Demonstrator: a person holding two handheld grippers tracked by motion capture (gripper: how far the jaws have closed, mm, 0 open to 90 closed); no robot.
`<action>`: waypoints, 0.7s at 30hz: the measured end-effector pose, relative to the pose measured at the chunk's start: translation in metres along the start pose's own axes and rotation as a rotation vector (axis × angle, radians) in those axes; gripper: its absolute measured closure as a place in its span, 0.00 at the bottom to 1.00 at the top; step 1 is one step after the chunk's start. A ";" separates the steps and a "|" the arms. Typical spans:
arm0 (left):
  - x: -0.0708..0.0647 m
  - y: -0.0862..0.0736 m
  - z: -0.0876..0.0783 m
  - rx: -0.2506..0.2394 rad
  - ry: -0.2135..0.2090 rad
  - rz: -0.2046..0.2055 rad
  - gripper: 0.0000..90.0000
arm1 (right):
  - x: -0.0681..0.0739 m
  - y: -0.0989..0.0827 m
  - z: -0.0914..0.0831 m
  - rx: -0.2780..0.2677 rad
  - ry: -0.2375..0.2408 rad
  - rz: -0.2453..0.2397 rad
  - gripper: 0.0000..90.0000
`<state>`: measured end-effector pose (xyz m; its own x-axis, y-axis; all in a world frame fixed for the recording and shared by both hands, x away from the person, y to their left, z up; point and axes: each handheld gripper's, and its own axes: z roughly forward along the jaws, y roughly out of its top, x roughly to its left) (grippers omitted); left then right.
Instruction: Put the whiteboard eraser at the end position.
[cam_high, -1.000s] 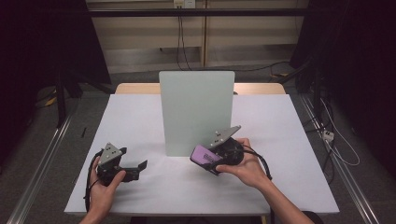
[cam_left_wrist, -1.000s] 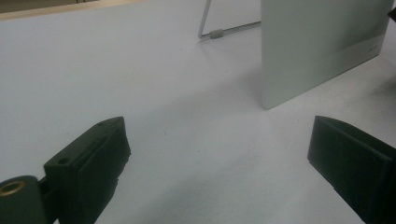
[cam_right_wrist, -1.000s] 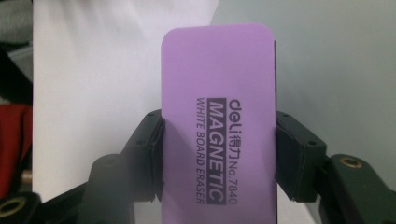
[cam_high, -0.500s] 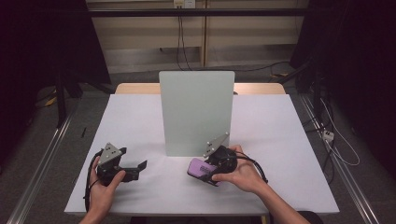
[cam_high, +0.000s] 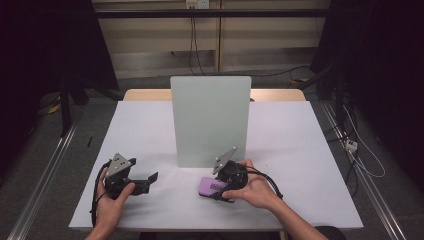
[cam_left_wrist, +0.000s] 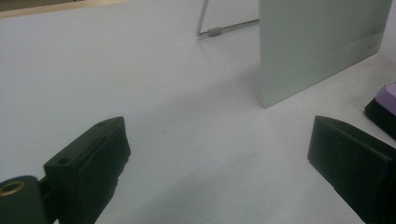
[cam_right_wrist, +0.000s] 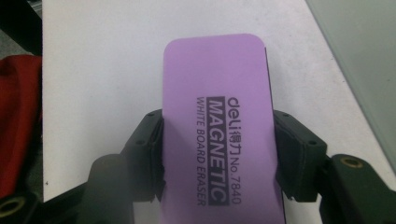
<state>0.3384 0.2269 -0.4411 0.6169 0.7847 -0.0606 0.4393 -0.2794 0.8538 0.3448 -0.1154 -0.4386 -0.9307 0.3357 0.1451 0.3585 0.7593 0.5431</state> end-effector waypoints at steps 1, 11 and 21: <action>0.000 0.000 0.000 0.001 0.001 0.000 0.06 | 0.000 0.000 0.001 -0.001 0.000 0.000 0.46; -0.001 0.000 0.000 0.003 0.000 0.003 0.06 | -0.001 -0.003 0.002 -0.026 0.003 0.013 0.45; 0.000 0.001 0.000 0.004 -0.004 0.003 0.06 | -0.003 -0.007 0.000 -0.079 -0.026 0.062 0.22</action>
<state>0.3391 0.2265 -0.4405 0.6209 0.7816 -0.0595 0.4397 -0.2844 0.8519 0.3454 -0.1213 -0.4431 -0.9044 0.3956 0.1597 0.4076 0.6909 0.5971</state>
